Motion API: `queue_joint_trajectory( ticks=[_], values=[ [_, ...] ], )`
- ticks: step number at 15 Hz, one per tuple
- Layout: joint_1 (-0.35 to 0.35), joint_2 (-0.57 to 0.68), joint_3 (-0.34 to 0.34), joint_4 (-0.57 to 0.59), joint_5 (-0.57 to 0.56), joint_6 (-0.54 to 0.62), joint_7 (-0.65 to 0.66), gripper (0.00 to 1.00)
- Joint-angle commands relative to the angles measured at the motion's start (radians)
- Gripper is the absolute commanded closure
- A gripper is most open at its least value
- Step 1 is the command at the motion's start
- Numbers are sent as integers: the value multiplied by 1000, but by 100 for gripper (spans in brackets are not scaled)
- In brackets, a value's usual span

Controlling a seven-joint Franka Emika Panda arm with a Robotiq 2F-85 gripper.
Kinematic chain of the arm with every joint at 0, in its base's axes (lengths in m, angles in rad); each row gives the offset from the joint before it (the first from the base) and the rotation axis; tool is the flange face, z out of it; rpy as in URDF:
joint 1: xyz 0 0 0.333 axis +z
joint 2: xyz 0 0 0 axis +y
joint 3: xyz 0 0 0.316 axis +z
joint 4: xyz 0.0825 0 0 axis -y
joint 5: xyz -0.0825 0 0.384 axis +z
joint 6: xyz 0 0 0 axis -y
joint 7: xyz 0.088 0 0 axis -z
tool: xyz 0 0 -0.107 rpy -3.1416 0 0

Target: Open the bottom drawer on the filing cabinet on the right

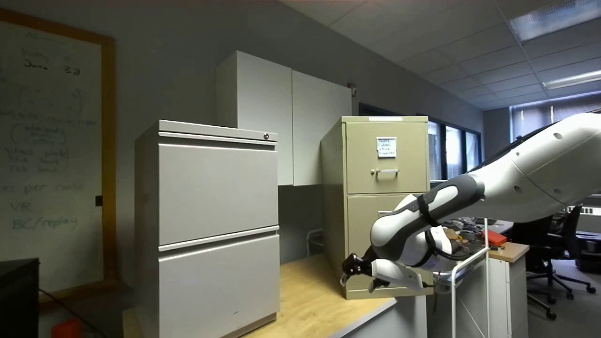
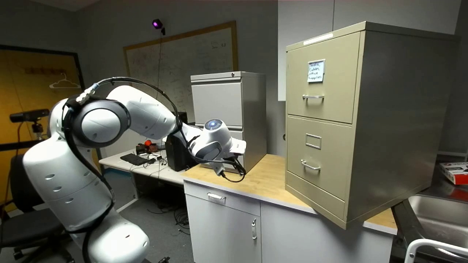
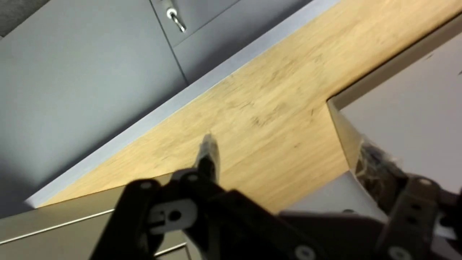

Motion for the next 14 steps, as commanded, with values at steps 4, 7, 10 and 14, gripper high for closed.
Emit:
queue_joint_trajectory(
  ticks=[4, 7, 10, 14],
  values=[
    [-15, -87, -127, -70, 134, 101, -30, 0],
    [-16, -64, -133, -54, 114, 86, -29, 0],
    [-11, -83, -132, -68, 119, 87, -29, 0],
    [-5, 6, -129, -1, 136, 120, 1, 0]
  ],
)
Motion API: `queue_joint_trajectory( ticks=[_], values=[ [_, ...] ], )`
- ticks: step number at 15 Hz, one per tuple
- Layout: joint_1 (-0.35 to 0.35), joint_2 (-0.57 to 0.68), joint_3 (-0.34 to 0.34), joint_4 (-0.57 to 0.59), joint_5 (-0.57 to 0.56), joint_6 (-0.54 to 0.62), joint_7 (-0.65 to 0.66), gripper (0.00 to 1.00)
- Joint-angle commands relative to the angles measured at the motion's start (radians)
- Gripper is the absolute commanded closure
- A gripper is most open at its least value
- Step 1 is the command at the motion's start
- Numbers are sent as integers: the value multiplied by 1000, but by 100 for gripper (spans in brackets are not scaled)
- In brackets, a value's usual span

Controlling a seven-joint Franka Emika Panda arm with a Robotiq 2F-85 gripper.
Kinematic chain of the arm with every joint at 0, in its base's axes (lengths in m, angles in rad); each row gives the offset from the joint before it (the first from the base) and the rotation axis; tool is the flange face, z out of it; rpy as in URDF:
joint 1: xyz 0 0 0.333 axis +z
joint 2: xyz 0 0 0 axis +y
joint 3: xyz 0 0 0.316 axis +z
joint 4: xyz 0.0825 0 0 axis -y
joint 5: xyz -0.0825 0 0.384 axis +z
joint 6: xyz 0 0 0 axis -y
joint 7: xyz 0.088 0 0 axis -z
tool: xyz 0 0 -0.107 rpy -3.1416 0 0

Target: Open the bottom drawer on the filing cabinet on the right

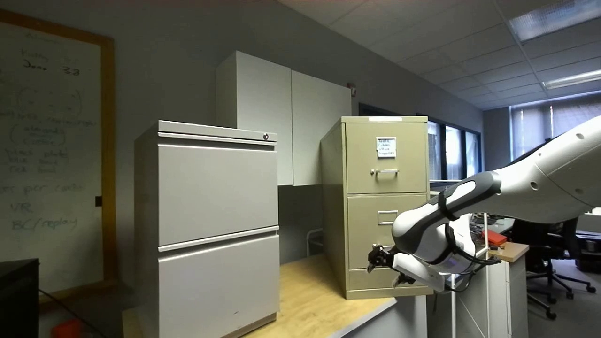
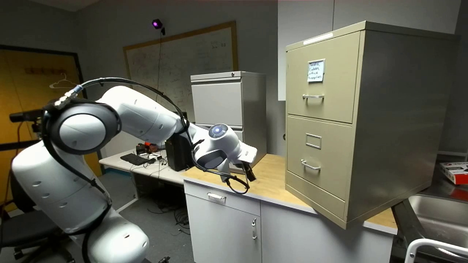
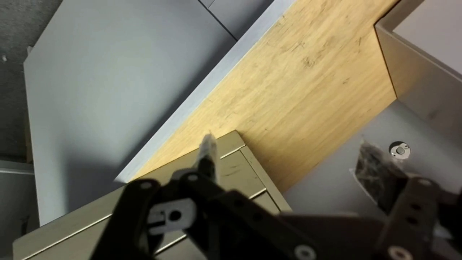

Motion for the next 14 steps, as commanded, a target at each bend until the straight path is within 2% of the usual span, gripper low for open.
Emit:
queue_joint_trajectory(
  ticks=[1, 5, 8, 14],
  values=[
    [6, 83, -14, 89, 30, 49, 25, 0],
    [-4, 128, -59, 167, 78, 127, 47, 0],
    [-2, 149, -110, 223, 128, 142, 47, 0],
    [69, 184, -224, 362, 348, 123, -32, 0]
  ],
)
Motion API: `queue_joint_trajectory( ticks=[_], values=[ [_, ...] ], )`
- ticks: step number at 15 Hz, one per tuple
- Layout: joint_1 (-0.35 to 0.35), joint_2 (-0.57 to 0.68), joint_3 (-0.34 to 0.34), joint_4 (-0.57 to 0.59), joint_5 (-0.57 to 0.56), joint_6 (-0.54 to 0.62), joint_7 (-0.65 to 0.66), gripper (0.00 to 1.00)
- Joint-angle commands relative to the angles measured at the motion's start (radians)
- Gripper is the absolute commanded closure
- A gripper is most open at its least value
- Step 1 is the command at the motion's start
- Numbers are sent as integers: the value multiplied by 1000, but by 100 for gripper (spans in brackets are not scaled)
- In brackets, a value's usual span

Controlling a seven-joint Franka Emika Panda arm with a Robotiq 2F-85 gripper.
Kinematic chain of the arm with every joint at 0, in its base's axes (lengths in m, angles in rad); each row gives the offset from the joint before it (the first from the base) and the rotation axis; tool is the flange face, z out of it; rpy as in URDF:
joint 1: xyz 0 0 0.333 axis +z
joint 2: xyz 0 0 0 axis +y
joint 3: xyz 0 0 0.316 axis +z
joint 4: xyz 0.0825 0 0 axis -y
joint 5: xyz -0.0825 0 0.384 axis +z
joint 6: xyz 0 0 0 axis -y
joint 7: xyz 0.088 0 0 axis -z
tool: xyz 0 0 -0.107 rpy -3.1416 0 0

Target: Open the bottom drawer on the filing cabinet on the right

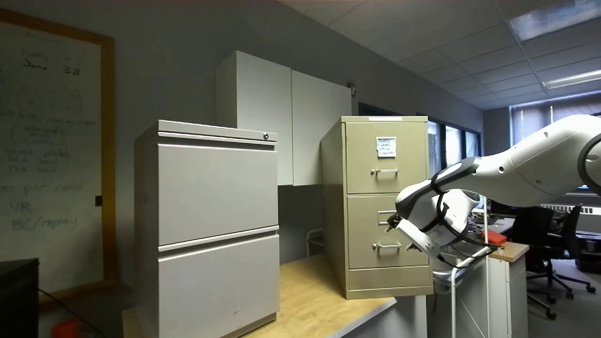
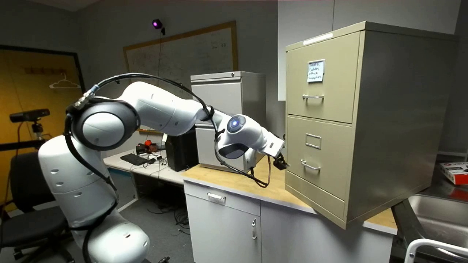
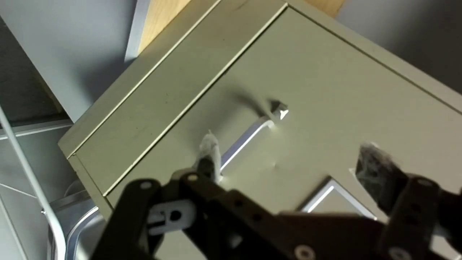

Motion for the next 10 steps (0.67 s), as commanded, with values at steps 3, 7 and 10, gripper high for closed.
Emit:
queue_joint_trajectory(
  ticks=[3, 7, 10],
  values=[
    [75, 84, -100, 179, 223, -39, -115, 0],
    [59, 206, -141, 298, 353, -142, -203, 0],
    [20, 321, -148, 375, 463, -244, -268, 0]
  ],
)
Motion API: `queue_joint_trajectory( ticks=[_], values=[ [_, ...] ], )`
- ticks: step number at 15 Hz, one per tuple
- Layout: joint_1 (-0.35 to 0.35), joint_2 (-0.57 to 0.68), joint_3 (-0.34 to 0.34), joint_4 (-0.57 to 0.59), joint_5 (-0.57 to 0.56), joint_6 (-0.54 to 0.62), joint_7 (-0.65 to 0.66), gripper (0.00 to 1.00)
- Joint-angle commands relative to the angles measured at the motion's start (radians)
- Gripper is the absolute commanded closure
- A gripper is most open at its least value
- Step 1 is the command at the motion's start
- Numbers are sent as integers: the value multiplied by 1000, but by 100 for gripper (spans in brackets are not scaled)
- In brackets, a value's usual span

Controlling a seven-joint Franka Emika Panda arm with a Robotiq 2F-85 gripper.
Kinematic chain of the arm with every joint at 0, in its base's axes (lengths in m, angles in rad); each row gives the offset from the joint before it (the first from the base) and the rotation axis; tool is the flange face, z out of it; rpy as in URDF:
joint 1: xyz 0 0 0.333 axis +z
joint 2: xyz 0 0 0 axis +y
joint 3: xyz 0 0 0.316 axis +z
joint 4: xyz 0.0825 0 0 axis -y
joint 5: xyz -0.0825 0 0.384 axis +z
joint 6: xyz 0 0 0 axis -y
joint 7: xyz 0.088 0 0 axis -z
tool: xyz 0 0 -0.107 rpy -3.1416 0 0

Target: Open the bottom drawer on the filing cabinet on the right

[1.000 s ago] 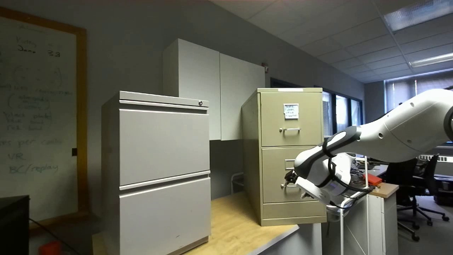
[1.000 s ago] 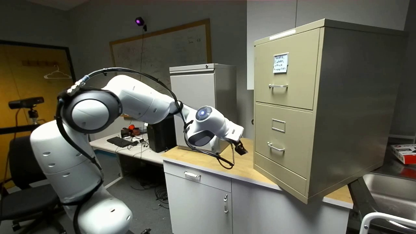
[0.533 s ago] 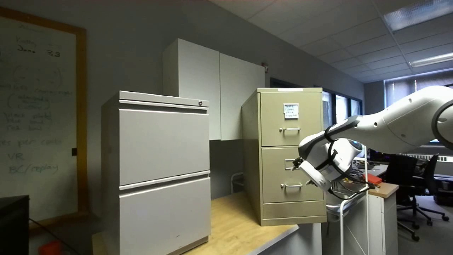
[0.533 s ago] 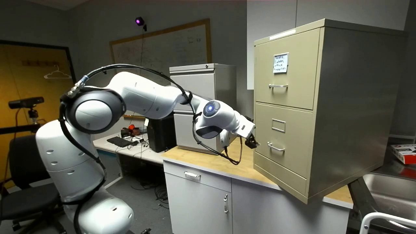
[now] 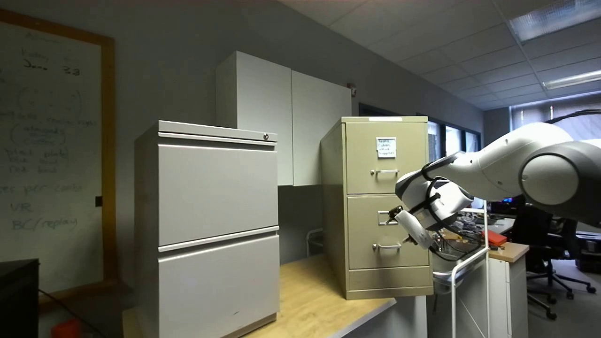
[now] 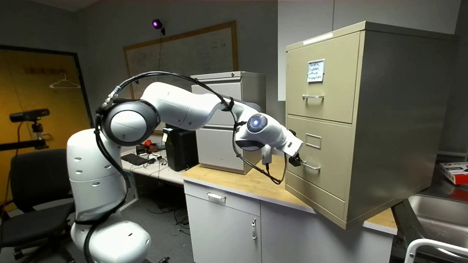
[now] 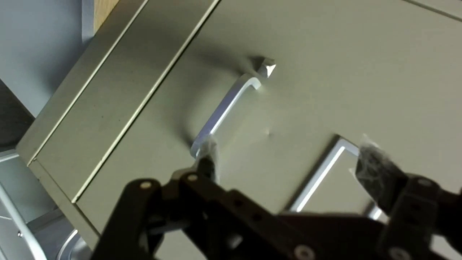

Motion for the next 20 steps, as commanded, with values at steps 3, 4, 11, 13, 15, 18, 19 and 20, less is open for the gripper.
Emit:
queue_joint_trajectory(
  ticks=[3, 4, 11, 13, 15, 18, 19, 20],
  values=[
    [-77, 239, -3, 177, 158, -151, -87, 0],
    [-91, 271, -2, 197, 163, -167, -85, 0],
    [-146, 409, -14, 285, 121, -168, -35, 40],
    [-137, 401, -18, 279, 105, -159, -34, 57],
    [-220, 332, 112, 235, -22, -99, 23, 62],
    [-226, 251, 167, 146, -191, -51, 133, 89],
    [-220, 218, 178, 101, -247, -30, 173, 96],
    [-220, 196, 192, 66, -288, -3, 205, 99]
  ],
)
